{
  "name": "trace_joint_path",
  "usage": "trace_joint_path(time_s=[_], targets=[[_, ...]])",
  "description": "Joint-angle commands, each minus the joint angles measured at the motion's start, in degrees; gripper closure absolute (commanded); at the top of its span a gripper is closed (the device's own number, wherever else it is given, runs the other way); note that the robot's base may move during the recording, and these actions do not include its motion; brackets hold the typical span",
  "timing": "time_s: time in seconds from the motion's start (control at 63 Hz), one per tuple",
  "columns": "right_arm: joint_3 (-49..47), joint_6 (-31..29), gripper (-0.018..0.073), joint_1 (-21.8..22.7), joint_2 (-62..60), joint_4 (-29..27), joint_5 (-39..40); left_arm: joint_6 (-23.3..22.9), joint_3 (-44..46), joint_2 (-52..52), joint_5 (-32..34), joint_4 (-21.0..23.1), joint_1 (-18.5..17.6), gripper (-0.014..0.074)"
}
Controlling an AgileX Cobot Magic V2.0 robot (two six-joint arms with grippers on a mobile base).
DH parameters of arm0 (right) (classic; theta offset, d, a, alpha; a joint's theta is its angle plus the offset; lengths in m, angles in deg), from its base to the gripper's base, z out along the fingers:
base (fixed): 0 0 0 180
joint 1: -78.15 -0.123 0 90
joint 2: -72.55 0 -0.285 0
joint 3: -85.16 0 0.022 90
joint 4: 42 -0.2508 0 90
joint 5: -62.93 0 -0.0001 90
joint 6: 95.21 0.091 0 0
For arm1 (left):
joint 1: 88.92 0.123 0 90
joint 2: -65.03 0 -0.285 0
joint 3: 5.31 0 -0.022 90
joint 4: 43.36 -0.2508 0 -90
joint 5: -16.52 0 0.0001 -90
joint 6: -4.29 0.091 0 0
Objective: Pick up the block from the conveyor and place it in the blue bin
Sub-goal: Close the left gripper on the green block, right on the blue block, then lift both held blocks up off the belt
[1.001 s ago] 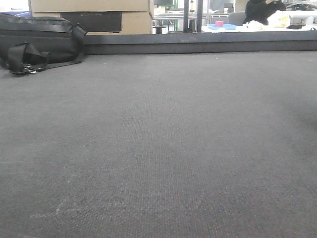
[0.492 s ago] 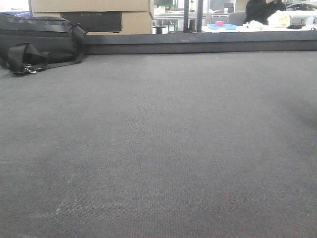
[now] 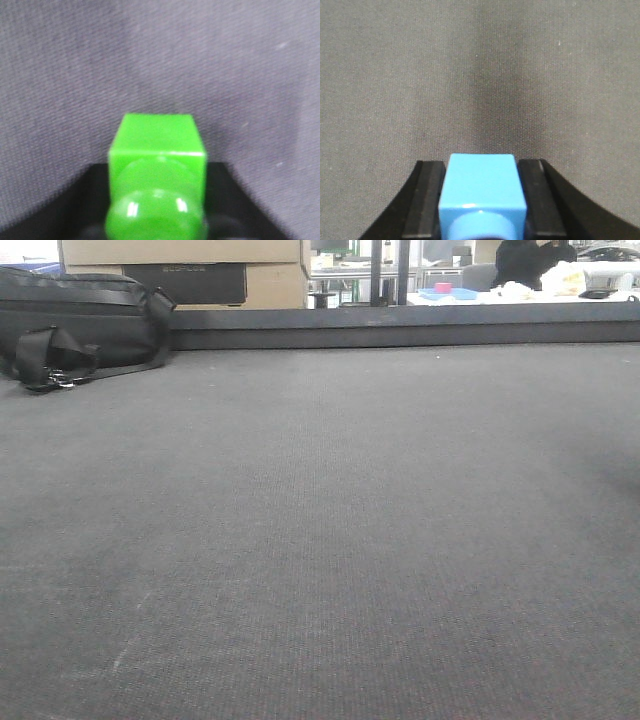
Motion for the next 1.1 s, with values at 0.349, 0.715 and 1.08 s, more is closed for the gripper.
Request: trace_joint_path(time_s=[0.349, 0.715, 1.08], targets=[[-0.28, -0.07, 0.0715, 0.01, -0.96, -1.1, 0.12, -1.37, 0.95, 7.84, -0.25, 0.69, -0.06, 0.0708], [9.23, -1.9, 0.0715, 0.01, -12.51, -1.24, 19.27, -4.35, -6.78, 28.78, 22.17, 16.46, -0.06, 0.0708], [31.77, -1.9, 0.0715, 0.01, -34.91, -1.24, 43.35, -4.35, -26.32, 52.77, 40.4, 15.07, -0.85, 0.0708]])
